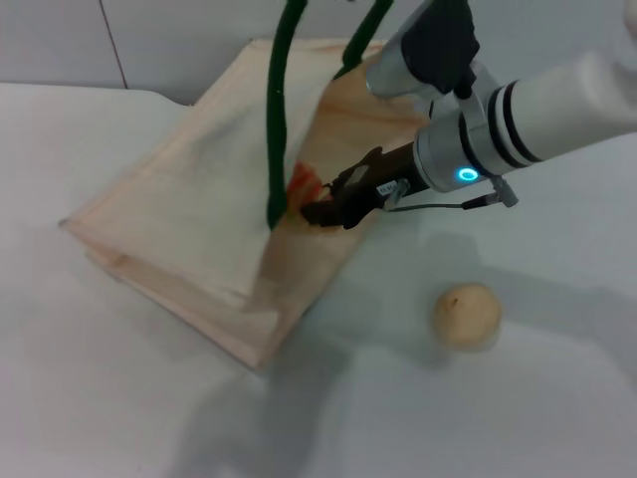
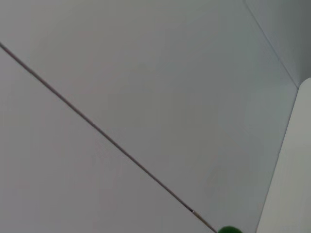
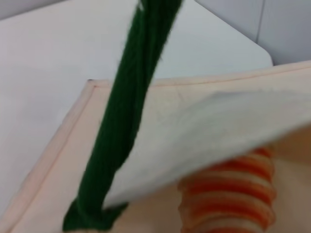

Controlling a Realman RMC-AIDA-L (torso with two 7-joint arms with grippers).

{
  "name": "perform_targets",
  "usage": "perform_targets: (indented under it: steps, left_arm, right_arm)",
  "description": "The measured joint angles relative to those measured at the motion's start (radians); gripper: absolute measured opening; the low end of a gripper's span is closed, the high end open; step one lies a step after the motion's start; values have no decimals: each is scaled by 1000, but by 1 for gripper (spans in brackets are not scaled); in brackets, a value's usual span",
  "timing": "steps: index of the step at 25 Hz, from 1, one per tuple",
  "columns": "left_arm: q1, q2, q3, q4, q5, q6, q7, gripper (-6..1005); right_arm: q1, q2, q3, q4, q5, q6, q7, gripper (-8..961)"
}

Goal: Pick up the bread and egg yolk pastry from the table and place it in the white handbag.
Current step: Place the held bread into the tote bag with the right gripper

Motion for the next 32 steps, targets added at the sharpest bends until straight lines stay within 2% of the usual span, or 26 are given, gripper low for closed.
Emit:
perform_targets:
  steps: [17, 23, 28, 32]
  left_arm:
    - [11, 2, 5, -2, 2, 27, -2, 130]
    - [19, 3, 3, -1, 2, 29, -2, 130]
    - [40, 3, -2, 0, 13, 29, -2, 129]
    - [56, 4, -7, 0, 21, 33, -2, 130]
  right_arm:
    - [6, -2, 10, -67, -14, -6, -10, 279]
    - [4, -3, 20, -43, -18, 4, -5, 478]
    - [-2, -4, 15, 28, -26, -11, 19, 557]
    - [-7, -4, 14, 117, -34, -62, 36, 568]
